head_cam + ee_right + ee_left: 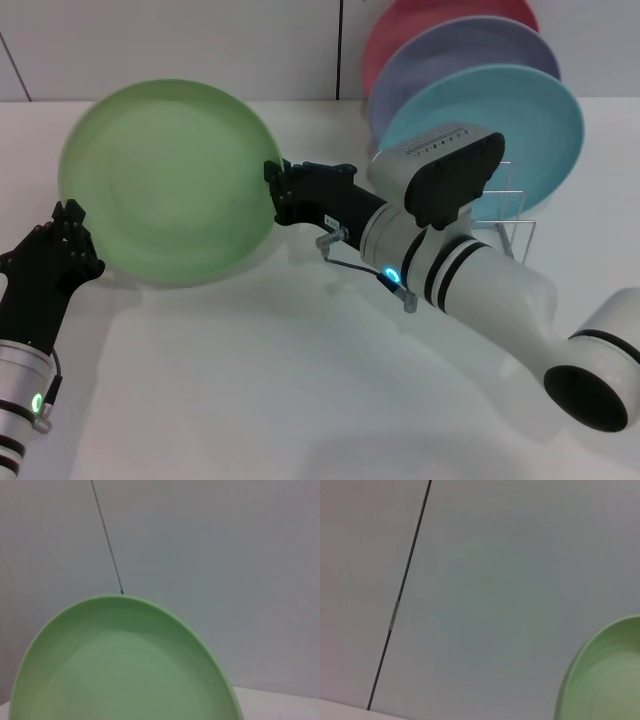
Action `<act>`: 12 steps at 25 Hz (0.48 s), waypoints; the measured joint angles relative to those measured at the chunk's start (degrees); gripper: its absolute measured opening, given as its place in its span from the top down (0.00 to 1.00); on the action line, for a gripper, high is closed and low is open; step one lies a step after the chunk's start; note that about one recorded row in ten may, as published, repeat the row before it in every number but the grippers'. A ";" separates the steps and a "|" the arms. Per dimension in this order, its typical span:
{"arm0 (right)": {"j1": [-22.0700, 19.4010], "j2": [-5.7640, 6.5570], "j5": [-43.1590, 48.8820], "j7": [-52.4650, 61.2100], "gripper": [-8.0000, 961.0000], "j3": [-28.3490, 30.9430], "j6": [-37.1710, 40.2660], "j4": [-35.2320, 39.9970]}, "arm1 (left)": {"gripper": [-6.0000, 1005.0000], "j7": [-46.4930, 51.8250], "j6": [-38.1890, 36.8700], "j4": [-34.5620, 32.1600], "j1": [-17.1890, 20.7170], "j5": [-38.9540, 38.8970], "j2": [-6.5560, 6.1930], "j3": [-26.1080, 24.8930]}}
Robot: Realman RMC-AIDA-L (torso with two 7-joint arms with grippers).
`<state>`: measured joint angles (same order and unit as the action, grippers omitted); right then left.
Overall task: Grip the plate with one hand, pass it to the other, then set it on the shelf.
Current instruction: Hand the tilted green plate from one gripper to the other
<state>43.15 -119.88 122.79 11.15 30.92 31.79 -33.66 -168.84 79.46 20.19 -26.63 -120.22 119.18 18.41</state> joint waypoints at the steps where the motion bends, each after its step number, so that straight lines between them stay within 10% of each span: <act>1: 0.07 0.00 0.00 -0.03 0.95 0.00 0.00 0.00 | 0.85 0.00 -0.04 -0.03 0.00 -0.01 0.00 -0.02; 12: 0.32 0.00 0.00 -0.21 0.97 0.70 -0.08 0.49 | 0.85 0.00 -0.86 -0.39 -0.44 0.18 0.00 0.23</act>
<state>43.46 -119.88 122.79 10.94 31.63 31.71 -33.17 -168.84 78.60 19.80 -27.08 -120.03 119.18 18.64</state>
